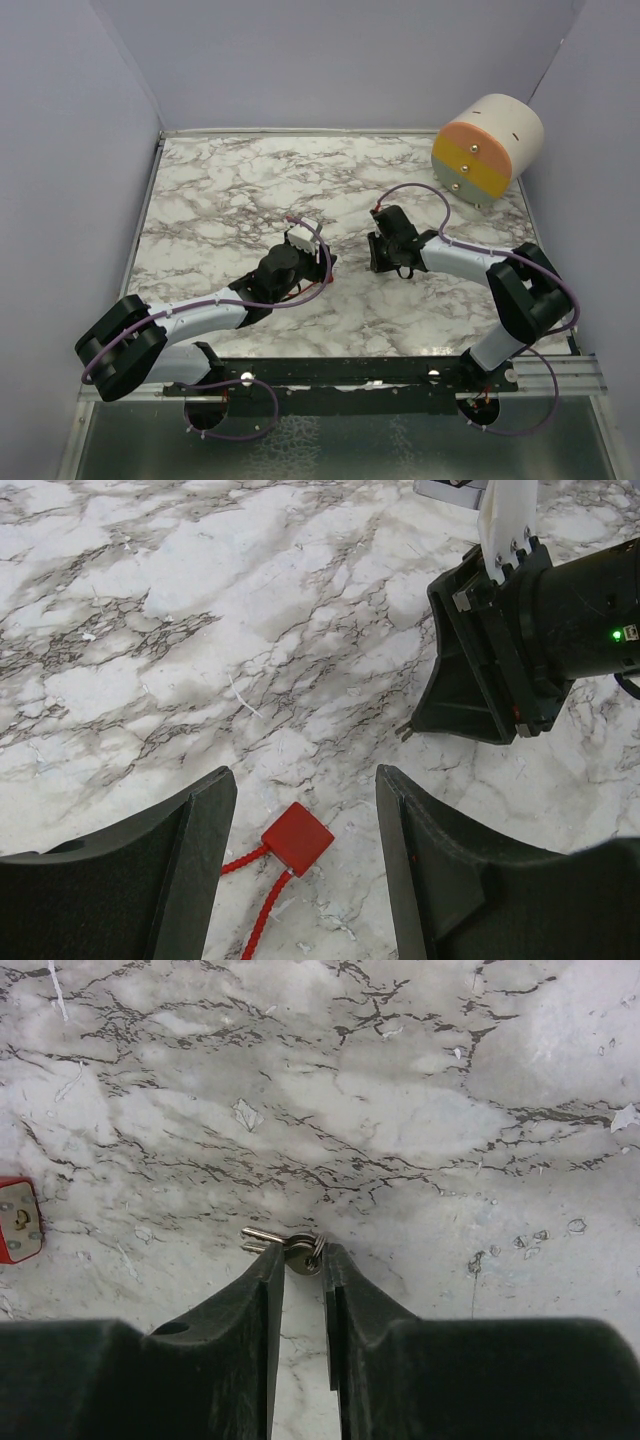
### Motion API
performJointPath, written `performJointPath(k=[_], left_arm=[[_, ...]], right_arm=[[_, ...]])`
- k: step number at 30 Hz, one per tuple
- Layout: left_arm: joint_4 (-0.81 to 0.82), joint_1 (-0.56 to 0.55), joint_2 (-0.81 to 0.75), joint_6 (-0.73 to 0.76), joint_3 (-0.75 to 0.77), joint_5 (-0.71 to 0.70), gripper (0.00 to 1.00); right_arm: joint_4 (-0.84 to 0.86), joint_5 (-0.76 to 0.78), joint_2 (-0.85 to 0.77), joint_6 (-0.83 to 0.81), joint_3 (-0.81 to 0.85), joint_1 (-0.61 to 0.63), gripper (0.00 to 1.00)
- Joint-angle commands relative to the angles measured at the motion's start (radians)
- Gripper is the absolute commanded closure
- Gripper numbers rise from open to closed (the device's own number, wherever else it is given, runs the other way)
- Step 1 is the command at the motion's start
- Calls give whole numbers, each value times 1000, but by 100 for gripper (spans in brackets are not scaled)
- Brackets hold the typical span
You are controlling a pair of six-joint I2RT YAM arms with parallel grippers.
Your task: Unlock with the key
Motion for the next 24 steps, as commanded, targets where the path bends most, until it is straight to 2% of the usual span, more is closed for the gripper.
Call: performJointPath(k=[1, 6, 11, 17, 24], left_arm=[[11, 4, -15, -2, -13, -23, 39], [12, 4, -9, -4, -15, -20, 39], [14, 3, -2, -16, -19, -2, 39], [25, 4, 6, -19, -9, 26, 41], [67, 3, 22, -14, -1, 87, 41]], right_arm=[[7, 4, 21, 18, 20, 9, 82], [5, 16, 18, 26, 19, 9, 99], [58, 31, -46, 26, -20, 9, 99], [166, 22, -234, 32, -100, 9, 99], [176, 22, -359, 26, -107, 9, 99]])
